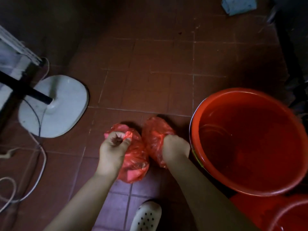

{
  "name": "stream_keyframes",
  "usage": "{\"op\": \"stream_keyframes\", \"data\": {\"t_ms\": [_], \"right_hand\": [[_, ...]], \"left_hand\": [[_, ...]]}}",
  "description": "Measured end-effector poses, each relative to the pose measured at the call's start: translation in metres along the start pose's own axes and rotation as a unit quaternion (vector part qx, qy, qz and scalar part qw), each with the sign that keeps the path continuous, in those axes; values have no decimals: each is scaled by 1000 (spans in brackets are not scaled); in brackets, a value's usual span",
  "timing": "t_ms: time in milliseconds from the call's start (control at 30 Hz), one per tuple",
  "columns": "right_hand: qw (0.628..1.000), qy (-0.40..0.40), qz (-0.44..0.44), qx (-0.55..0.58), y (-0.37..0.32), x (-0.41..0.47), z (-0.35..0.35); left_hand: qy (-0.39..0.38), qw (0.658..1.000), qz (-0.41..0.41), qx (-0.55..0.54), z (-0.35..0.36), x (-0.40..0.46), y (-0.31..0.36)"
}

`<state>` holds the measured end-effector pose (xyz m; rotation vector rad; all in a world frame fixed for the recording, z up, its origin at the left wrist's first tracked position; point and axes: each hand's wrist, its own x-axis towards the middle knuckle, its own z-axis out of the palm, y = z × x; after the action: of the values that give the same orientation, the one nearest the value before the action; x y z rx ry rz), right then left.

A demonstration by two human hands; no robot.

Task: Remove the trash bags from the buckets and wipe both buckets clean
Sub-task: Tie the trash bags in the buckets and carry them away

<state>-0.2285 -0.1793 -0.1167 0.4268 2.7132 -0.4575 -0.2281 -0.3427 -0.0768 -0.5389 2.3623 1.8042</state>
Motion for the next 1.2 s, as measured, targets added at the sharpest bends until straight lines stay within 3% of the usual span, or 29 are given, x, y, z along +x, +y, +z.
{"op": "stream_keyframes", "data": {"t_ms": [100,200,367,600,767,833,1200], "right_hand": [[991,-40,45,116,-2,-11,-18],[938,-84,96,322,-13,-28,-33],[880,-111,132,443,-48,-69,-84],[867,-149,127,459,-97,-135,-216],[826,-157,132,524,-126,-182,-323],[816,-135,130,547,-137,-197,-363],[842,8,57,536,-194,-205,-533]], "left_hand": [[11,999,-41,7,-29,-14,15],[27,996,-84,-2,-55,-28,32],[81,989,-119,-23,-105,-55,84],[78,992,-88,-39,-164,-85,215],[28,993,-104,-49,-189,-110,305],[10,993,-109,-54,-195,-120,337],[-89,996,-18,-5,-209,-107,478]]}}
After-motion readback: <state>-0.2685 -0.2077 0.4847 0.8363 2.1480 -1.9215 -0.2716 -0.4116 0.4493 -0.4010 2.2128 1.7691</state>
